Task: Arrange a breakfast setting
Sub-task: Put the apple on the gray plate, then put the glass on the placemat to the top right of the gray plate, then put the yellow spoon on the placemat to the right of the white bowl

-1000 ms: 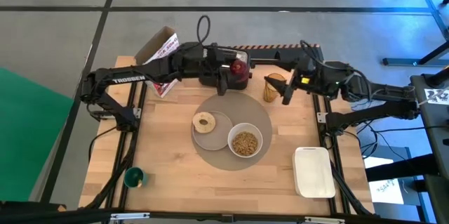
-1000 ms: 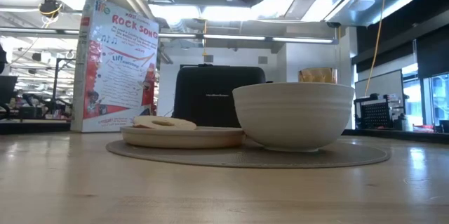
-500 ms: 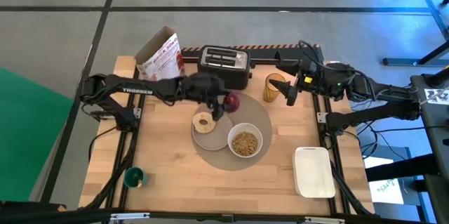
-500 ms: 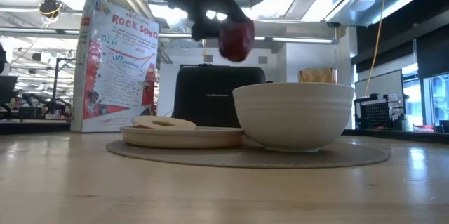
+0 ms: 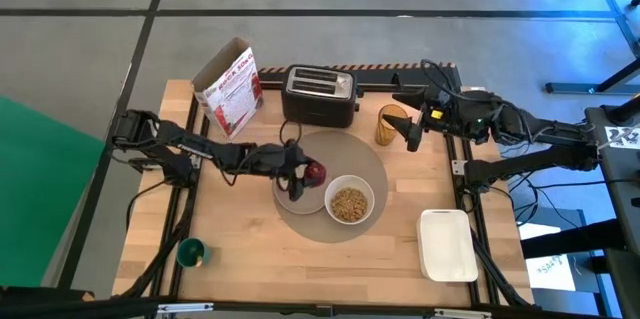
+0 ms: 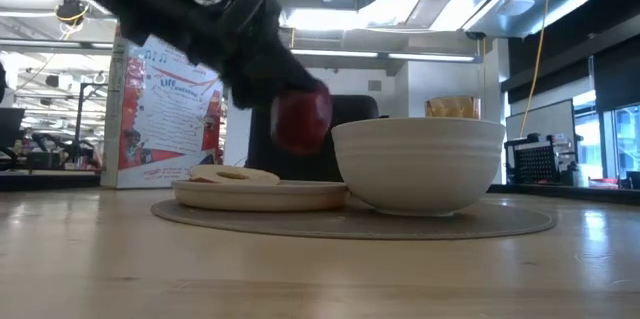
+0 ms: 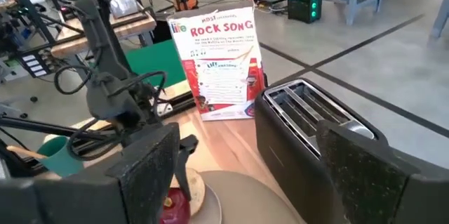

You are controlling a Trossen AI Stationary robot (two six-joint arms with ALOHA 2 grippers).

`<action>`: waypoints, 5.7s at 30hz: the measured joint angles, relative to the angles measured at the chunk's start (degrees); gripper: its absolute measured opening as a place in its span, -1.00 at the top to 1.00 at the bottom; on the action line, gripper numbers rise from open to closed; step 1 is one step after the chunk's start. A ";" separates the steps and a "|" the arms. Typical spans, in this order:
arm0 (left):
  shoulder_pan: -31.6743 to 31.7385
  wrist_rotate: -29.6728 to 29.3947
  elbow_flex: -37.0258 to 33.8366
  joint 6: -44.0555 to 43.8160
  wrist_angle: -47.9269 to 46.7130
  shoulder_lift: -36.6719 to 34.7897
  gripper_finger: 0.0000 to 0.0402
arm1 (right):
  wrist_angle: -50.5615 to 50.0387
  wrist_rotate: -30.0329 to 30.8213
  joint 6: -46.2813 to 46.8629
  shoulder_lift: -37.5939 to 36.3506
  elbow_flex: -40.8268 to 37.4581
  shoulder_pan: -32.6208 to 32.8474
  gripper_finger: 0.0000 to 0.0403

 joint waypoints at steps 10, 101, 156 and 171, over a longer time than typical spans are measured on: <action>-2.81 -4.57 -6.71 0.00 8.77 3.32 -0.44 | -2.60 0.84 2.97 4.90 -0.03 0.00 -0.61; 3.88 -9.73 26.36 14.29 -39.08 -12.36 -0.53 | -27.79 -14.90 12.78 31.36 16.56 -13.77 0.99; 7.53 -11.94 26.38 2.84 -45.14 -11.94 -0.45 | -21.85 -15.24 19.36 41.14 16.55 -12.48 0.37; -8.91 15.53 26.38 -31.82 -81.98 -28.96 -0.31 | -25.94 -18.54 15.28 25.54 16.55 -13.09 0.37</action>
